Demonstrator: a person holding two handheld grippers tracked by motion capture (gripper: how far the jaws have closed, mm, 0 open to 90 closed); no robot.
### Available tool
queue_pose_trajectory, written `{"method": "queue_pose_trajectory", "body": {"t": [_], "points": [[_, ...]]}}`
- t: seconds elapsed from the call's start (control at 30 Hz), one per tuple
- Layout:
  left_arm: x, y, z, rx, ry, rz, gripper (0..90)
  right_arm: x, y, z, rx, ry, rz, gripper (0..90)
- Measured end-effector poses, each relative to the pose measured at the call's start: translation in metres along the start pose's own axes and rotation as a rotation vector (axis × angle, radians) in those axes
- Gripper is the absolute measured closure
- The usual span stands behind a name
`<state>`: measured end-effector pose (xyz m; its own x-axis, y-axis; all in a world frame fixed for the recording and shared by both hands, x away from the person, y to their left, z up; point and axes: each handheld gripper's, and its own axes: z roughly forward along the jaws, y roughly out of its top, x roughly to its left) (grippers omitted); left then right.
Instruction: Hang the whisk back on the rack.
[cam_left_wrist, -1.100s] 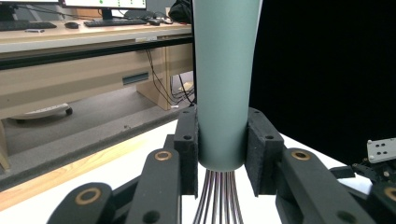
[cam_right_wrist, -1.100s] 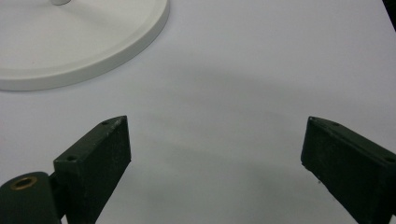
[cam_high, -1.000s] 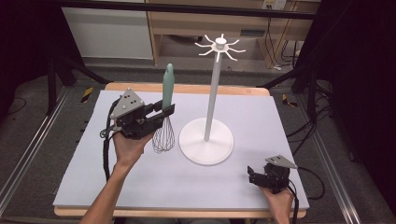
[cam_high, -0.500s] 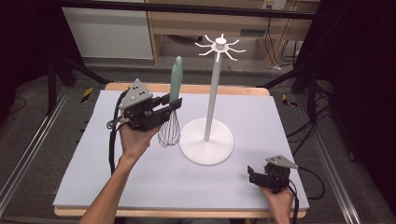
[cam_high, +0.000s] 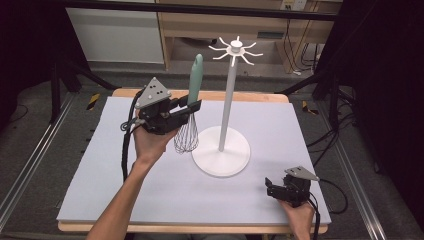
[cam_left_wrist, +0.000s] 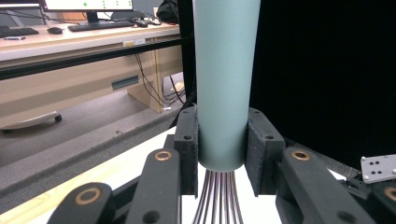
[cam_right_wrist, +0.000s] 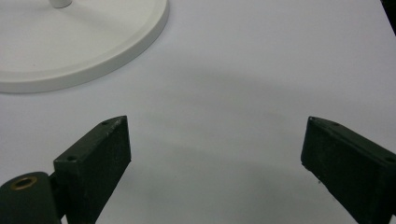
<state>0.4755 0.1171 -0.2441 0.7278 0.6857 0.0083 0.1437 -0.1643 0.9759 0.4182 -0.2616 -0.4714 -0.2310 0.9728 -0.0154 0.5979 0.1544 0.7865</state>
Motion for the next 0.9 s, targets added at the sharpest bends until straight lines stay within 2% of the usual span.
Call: {"method": "queue_pose_trajectory", "body": {"t": [0.9], "points": [[-0.003, 0.010, 0.019, 0.028, -0.002, 0.006, 68.4, 0.000, 0.000, 0.000, -0.002, 0.001, 0.002, 8.9]]}}
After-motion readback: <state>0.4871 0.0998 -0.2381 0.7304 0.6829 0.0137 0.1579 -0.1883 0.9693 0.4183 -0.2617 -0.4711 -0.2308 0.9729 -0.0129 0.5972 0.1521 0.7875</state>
